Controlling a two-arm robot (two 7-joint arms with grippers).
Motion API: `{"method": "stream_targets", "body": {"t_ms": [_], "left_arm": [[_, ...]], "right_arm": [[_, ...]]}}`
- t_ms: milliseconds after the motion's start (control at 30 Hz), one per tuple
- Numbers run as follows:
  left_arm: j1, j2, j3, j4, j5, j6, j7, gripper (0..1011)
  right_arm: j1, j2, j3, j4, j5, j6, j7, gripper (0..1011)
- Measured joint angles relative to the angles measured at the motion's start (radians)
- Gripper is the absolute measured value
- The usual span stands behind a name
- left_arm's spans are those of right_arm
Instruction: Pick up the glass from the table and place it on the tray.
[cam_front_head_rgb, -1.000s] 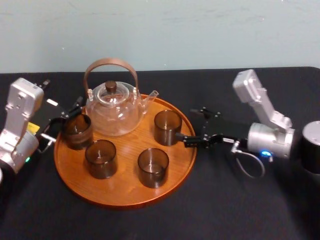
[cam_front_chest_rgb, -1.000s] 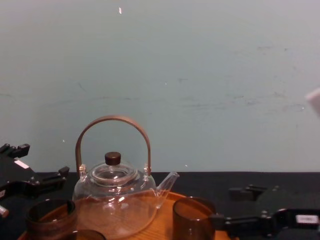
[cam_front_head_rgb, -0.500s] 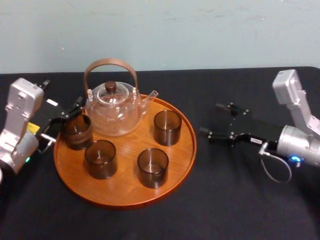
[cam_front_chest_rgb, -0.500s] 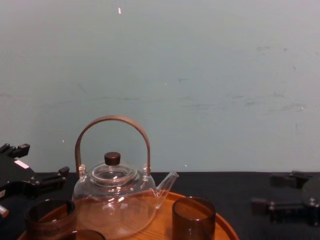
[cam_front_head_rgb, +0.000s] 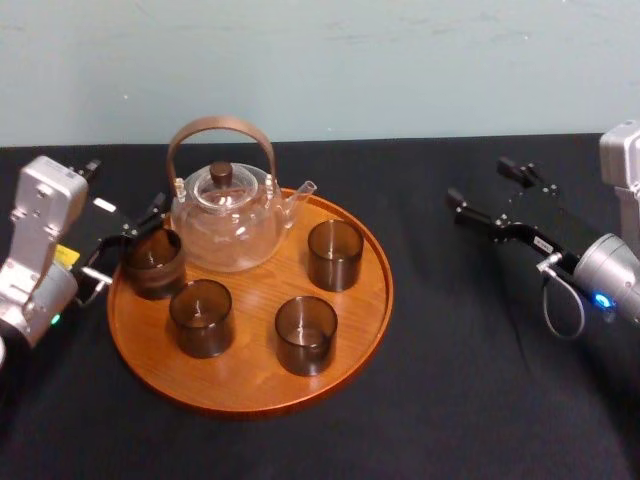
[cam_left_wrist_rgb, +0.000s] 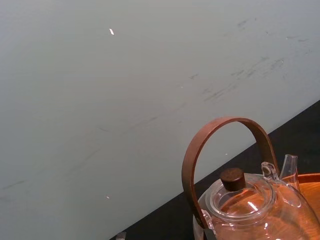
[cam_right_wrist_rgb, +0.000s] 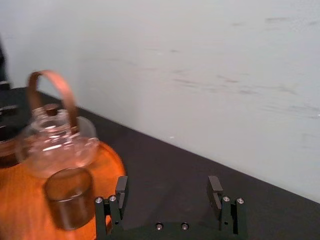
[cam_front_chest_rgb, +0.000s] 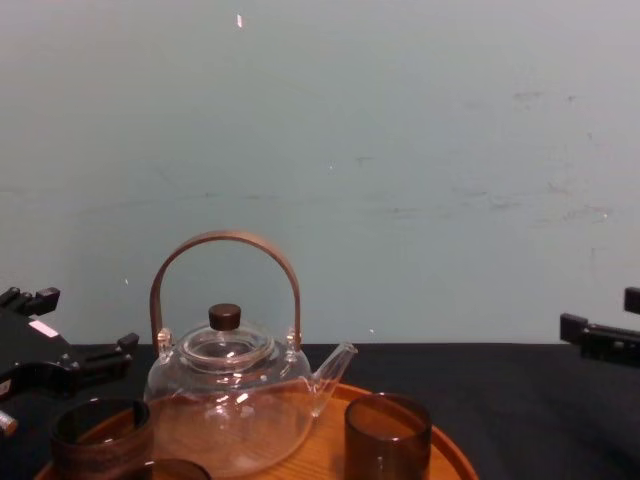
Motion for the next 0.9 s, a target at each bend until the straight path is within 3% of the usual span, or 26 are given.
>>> {"method": "stream_targets", "body": {"t_ms": [333, 600, 900], "left_arm": [[0.000, 0.000, 0.000, 0.000, 0.000, 0.000, 0.000, 1001], [0.000, 0.000, 0.000, 0.000, 0.000, 0.000, 0.000, 1001], [0.000, 0.000, 0.000, 0.000, 0.000, 0.000, 0.000, 1001]], "right_arm": [[-0.010, -0.058, 0.024, 0.060, -0.044, -0.055, -0.056, 1002], [-0.010, -0.090, 0.038, 0.113, -0.049, -0.100, -0.034, 1002], [-0.010, -0.104, 0.049, 0.123, -0.066, -0.103, -0.026, 1002]]}}
